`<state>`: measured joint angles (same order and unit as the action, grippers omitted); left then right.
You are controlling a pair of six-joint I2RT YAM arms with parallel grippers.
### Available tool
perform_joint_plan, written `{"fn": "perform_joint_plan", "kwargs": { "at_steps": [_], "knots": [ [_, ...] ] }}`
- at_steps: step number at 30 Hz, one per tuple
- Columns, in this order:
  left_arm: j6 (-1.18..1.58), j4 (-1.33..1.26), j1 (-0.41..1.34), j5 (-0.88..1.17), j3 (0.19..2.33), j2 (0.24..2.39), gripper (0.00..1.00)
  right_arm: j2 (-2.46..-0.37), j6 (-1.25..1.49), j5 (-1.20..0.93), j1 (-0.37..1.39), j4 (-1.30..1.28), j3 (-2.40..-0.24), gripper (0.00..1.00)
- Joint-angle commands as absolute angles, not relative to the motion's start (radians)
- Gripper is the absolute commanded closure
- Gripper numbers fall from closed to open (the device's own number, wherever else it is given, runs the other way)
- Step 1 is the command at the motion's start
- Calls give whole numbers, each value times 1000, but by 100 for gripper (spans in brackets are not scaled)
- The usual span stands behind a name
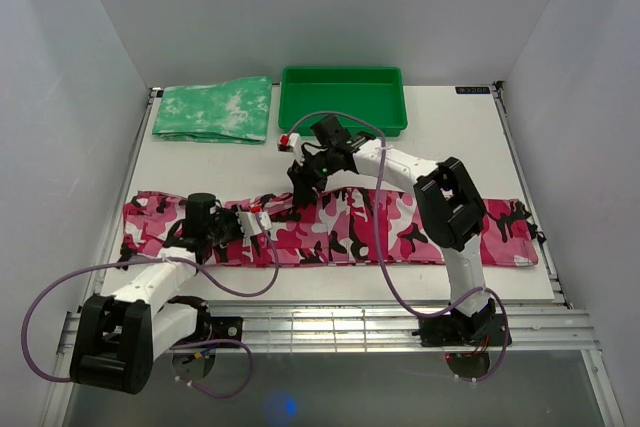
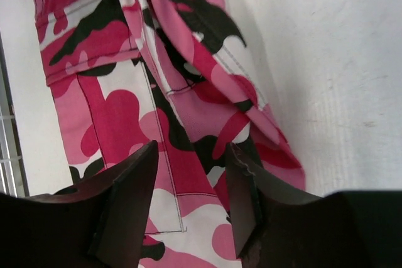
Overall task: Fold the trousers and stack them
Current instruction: Fold the trousers
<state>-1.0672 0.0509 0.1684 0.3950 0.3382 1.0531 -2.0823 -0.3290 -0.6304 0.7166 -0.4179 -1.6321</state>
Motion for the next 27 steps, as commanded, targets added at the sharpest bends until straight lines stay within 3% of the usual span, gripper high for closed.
{"fn": "perform_joint_plan", "kwargs": {
  "at_steps": [1, 7, 11, 12, 14, 17, 22, 27],
  "knots": [
    [-1086, 40, 172, 374, 311, 993, 91, -2097, -383, -634, 727, -408, -1571, 48],
    [-1098, 120, 173, 403, 307, 924, 89, -2132, -433, -623, 744, -393, -1519, 53],
    [-1098, 132, 173, 379, 281, 908, 93, -2123, -449, -627, 746, -403, -1517, 65],
    [-1089, 132, 175, 374, 278, 905, 91, -2117, -451, -627, 746, -403, -1516, 66],
    [-1027, 167, 173, 371, 304, 888, 75, -2111, -469, -623, 746, -411, -1511, 69],
    [-905, 227, 173, 373, 415, 853, 47, -2111, -477, -608, 755, -413, -1499, 73],
    [-580, 461, 172, 382, 711, 844, 42, -2103, -477, -598, 773, -394, -1450, 76],
    [-358, 616, 173, 385, 842, 925, 42, -2099, -442, -594, 782, -365, -1422, 78]
  ]
}}
